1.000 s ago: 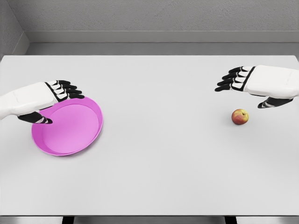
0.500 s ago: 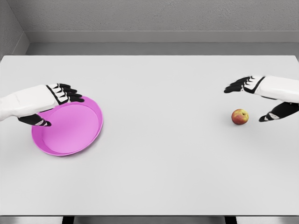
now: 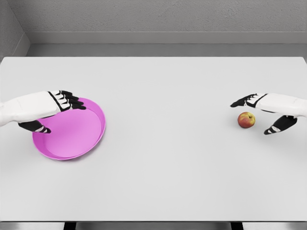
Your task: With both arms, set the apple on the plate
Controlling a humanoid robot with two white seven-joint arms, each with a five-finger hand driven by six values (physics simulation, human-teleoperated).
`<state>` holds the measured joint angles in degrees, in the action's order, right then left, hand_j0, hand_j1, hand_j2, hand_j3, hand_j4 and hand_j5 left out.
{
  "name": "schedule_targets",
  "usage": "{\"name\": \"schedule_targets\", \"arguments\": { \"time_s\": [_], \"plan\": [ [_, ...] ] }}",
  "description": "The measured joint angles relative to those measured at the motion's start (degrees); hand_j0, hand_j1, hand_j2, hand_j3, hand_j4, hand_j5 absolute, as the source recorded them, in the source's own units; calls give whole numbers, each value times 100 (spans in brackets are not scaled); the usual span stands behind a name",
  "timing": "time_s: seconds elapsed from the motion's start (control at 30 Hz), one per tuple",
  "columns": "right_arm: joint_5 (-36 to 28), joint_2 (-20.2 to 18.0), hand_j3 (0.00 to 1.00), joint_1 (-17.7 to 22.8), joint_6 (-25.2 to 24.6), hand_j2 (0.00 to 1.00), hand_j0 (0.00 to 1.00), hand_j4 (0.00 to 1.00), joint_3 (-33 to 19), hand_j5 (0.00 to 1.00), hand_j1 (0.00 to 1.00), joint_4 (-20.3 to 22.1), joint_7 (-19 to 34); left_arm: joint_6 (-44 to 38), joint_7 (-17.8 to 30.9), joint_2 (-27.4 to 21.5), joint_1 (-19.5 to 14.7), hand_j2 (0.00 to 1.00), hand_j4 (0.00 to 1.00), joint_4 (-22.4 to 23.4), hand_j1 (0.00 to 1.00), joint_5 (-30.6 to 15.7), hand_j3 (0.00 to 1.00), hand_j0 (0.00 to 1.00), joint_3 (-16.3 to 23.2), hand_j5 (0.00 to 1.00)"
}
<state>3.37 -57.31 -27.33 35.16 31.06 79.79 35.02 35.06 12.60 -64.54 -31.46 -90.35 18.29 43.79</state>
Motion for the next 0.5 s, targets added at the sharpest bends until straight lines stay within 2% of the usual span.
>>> {"name": "schedule_targets", "arguments": {
  "time_s": [0.5],
  "plan": [
    [461, 592, 100, -193, -2, 100, 100, 100, 44, 100, 100, -822, 0, 1, 104, 61, 0, 100, 100, 25, 100, 1, 100, 100, 3, 100]
  ]
}}
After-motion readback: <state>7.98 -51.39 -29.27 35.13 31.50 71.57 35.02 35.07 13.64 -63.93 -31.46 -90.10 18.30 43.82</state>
